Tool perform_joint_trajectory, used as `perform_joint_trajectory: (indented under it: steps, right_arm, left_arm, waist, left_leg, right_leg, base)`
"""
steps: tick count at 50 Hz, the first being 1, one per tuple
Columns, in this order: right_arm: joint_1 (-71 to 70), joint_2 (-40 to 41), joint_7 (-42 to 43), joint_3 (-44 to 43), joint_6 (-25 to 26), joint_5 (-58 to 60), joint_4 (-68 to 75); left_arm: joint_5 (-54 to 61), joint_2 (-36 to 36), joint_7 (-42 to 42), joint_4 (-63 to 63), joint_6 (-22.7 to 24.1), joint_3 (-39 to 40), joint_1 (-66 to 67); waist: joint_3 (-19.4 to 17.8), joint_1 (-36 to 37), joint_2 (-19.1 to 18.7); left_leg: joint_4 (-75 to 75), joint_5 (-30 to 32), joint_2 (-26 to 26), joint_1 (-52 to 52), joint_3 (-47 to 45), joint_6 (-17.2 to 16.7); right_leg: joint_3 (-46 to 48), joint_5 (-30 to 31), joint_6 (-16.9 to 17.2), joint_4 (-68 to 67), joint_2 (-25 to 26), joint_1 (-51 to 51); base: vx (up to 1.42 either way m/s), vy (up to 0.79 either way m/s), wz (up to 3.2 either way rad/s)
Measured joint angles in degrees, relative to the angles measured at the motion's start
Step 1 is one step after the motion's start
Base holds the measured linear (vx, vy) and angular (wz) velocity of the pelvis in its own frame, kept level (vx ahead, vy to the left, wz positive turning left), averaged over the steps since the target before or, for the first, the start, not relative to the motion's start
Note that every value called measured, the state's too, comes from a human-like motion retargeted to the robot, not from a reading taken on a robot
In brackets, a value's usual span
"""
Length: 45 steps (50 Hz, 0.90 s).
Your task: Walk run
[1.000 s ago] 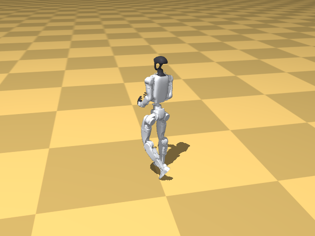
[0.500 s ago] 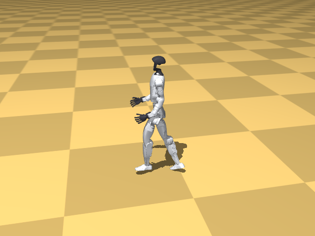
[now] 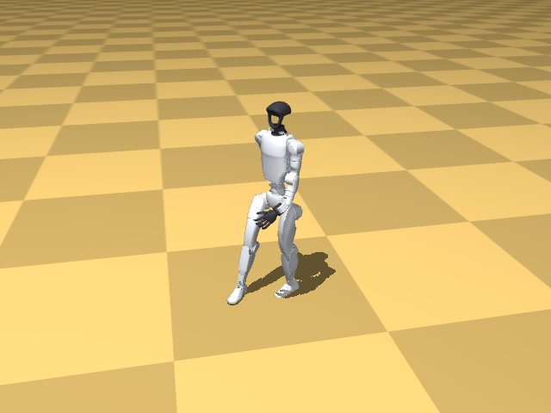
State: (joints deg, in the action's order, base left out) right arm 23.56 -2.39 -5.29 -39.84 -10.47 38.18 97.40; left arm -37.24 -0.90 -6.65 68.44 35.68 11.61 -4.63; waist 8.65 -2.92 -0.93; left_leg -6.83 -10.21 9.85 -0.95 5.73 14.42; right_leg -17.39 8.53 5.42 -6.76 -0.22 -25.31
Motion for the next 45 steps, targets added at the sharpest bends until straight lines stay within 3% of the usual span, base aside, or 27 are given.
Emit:
perform_joint_trajectory:
  steps: [2, 3, 5, 9, 10, 11, 13, 15, 17, 18, 20, 23, 25, 30, 32, 35, 40, 43, 45]
  right_arm:
    - [-0.1, 1.1, -1.2, 0.6, 0.9, 1.0, 0.0]
    - [-0.3, 1.4, -1.6, 0.9, 0.9, 1.7, 0.0]
    - [-1.2, 1.8, -2.1, 1.6, 0.6, 3.1, 0.0]
    - [-3.2, 1.2, -1.6, 2.1, 0.4, 4.5, -1.8]
    - [-3.7, 0.9, -1.4, 2.2, 0.3, 4.7, -2.4]
    - [-4.2, 0.4, -1.2, 2.3, 0.4, 4.7, -2.9]
    - [-6.1, -1.0, -1.2, 2.3, 0.8, 4.5, -3.7]
    - [-8.5, -2.9, -1.6, 1.9, 1.5, 4.3, -4.6]
    - [-11.5, -5.2, -2.1, 1.9, 1.6, 3.7, -6.1]
    - [-13.1, -6.3, -2.3, 2.0, 1.4, 3.1, -6.8]
    - [-15.8, -7.0, -2.3, 2.4, 0.4, 1.8, -8.2]
    - [-19.5, -8.4, -3.5, 2.7, -1.3, 0.1, -12.0]
    - [-21.9, -9.4, -4.4, 4.0, -2.9, -1.3, -14.6]
    - [-27.2, -11.3, -7.3, 6.5, -5.3, -2.5, -21.5]
    - [-29.2, -11.9, -8.1, 6.8, -6.7, -1.9, -24.0]
    - [-31.6, -12.4, -8.4, 7.3, -8.4, -1.1, -27.0]
    - [-33.0, -11.7, -7.1, 7.8, -10.8, -2.1, -29.2]
    - [-32.1, -10.6, -7.1, 7.7, -12.0, -1.7, -27.4]
    - [-30.8, -9.8, -7.3, 7.0, -11.8, 0.3, -24.5]
  left_arm:
    - [1.1, -0.7, 0.4, 0.3, -0.2, 0.8, -0.8]
    - [1.7, -1.2, 0.6, 0.6, -0.2, 1.3, -1.1]
    - [2.2, -2.6, 0.9, 1.2, -0.7, 2.4, -1.4]
    - [-0.1, -4.2, 0.6, 4.7, -3.5, 3.3, -1.5]
    - [-1.3, -4.7, 0.2, 6.1, -4.7, 3.5, -1.3]
    - [-3.3, -5.1, -0.3, 7.6, -6.2, 3.9, -0.8]
    - [-8.2, -5.4, -0.6, 11.4, -9.9, 5.2, 0.0]
    - [-11.5, -5.4, 0.8, 15.9, -13.8, 5.7, 0.5]
    - [-11.9, -5.8, 2.2, 19.6, -15.1, 4.2, 1.1]
    - [-12.3, -6.2, 2.3, 20.6, -15.1, 3.3, 1.4]
    - [-14.4, -7.1, 2.2, 20.7, -14.6, 1.9, 3.9]
    - [-19.7, -7.1, 4.3, 19.4, -14.5, 3.3, 8.1]
    - [-20.8, -7.1, 6.6, 20.0, -15.2, 4.9, 10.5]
    - [-15.7, -6.9, 6.8, 24.0, -18.9, 9.0, 16.3]
    - [-14.2, -6.3, 6.1, 25.4, -19.8, 11.7, 18.6]
    - [-12.1, -5.0, 5.4, 27.0, -20.5, 15.2, 22.0]
    - [-12.0, -3.0, 5.6, 29.0, -21.8, 18.5, 26.5]
    - [-13.7, -2.4, 4.7, 29.0, -23.3, 18.6, 27.9]
    - [-15.6, -2.4, 4.1, 29.0, -24.4, 18.8, 28.4]
  waist:
    - [-1.0, -1.2, 0.2]
    - [-1.3, -1.6, 0.4]
    - [-1.7, -1.1, 0.4]
    - [0.2, -2.6, -0.8]
    - [0.7, -3.5, -1.2]
    - [0.8, -5.2, -2.1]
    - [1.3, -6.3, -3.8]
    - [1.5, -7.2, -5.2]
    - [1.8, -8.1, -4.1]
    - [1.9, -8.3, -3.4]
    - [2.5, -8.7, -2.3]
    - [2.2, -6.2, -0.4]
    - [1.8, -3.2, 1.3]
    - [0.7, -0.2, 2.0]
    - [0.2, 0.6, 1.9]
    - [-0.3, 2.6, 2.4]
    - [-0.5, 6.5, 4.3]
    - [-0.4, 8.1, 4.8]
    - [0.5, 10.3, 5.6]
  left_leg:
    - [0.4, -0.1, -0.2, 2.5, 1.8, -1.1]
    - [0.6, 0.0, -0.2, 3.6, 2.6, -1.7]
    - [0.6, -0.1, -2.3, 6.0, 2.5, -4.3]
    - [-0.2, 5.4, -2.1, 7.5, 4.2, -7.9]
    - [-1.3, 7.2, -2.1, 7.8, 5.1, -9.3]
    - [-3.0, 10.7, -2.4, 8.2, 7.0, -11.3]
    - [-7.2, 20.5, -2.8, 7.8, 9.5, -17.1]
    - [-13.8, 30.6, -3.3, 5.3, 8.5, -25.0]
    - [-22.8, 37.5, -2.1, 1.4, 0.9, -29.4]
    - [-28.2, 39.5, -2.7, -1.1, -4.6, -29.4]
    - [-35.0, 39.0, -6.2, -5.3, -7.2, -29.1]
    - [-43.1, 27.9, -13.2, -12.1, -18.5, -19.1]
    - [-43.8, 21.4, -13.5, -16.6, -22.2, -15.4]
    - [-31.2, 13.9, -10.1, -26.6, -19.7, -12.0]
    - [-22.9, 13.6, -10.6, -28.7, -21.5, -8.1]
    - [-9.7, 10.2, -10.1, -30.6, -24.0, -5.1]
    - [6.8, 5.7, -5.4, -31.7, -22.1, -6.4]
    - [3.5, 4.7, -7.0, -30.2, -27.1, -4.9]
    - [2.7, 8.3, -8.0, -29.3, -29.7, -4.3]
  right_leg:
    - [3.9, -0.3, 3.2, 5.1, -1.1, -1.9]
    - [6.5, -2.4, 6.6, 7.4, -1.5, -2.6]
    - [15.3, -8.1, 9.6, 10.2, 0.2, -3.0]
    - [20.6, -7.0, 0.8, 7.4, -0.4, -3.0]
    - [22.0, -6.4, 0.2, 6.0, -0.7, -2.8]
    - [17.4, -4.4, 0.1, 5.4, 0.3, -2.1]
    - [13.4, -2.7, -1.3, 3.2, 1.4, -0.7]
    - [12.8, -3.1, -4.1, 1.2, 2.1, 0.3]
    - [18.3, -4.5, -4.2, -0.2, -2.6, 2.7]
    - [18.8, -5.4, -4.3, -0.8, -3.8, 3.7]
    - [16.9, -6.3, -6.8, 0.8, -1.5, 6.9]
    - [19.4, -7.0, -7.9, 1.7, -1.5, 10.8]
    - [18.5, -7.1, -8.9, 2.4, -0.8, 12.9]
    - [17.8, -8.2, -10.6, 4.3, 2.4, 18.2]
    - [17.7, -9.1, -11.0, 4.8, 3.7, 20.3]
    - [16.5, -10.4, -11.6, 5.3, 4.9, 23.3]
    - [15.2, -12.1, -12.4, 5.1, 5.0, 27.8]
    - [13.9, -10.4, -12.8, 3.6, 6.1, 30.0]
    - [13.9, -7.3, -11.8, 2.4, 5.8, 31.1]
  base:
    - [0.57, -0.24, 1.08]
    - [0.58, -0.34, 0.61]
    - [0.71, -0.45, 0.14]
    - [0.72, -0.21, 0.58]
    - [0.73, -0.26, 1.20]
    - [0.80, -0.32, 1.32]
    - [0.94, -0.44, 0.84]
    - [0.80, -0.23, 0.54]
    - [0.68, 0.05, 0.63]
    - [0.76, -0.19, 0.57]
    - [0.74, -0.59, 0.45]
    - [0.63, -0.42, -0.19]
    - [0.72, -0.34, -0.94]
    - [0.64, -0.25, -0.48]
    - [0.56, -0.21, -0.38]
    - [0.88, -0.22, -0.66]
    - [0.67, -0.12, -0.68]
    - [0.76, -0.04, -0.47]
    - [1.17, 0.04, -0.78]
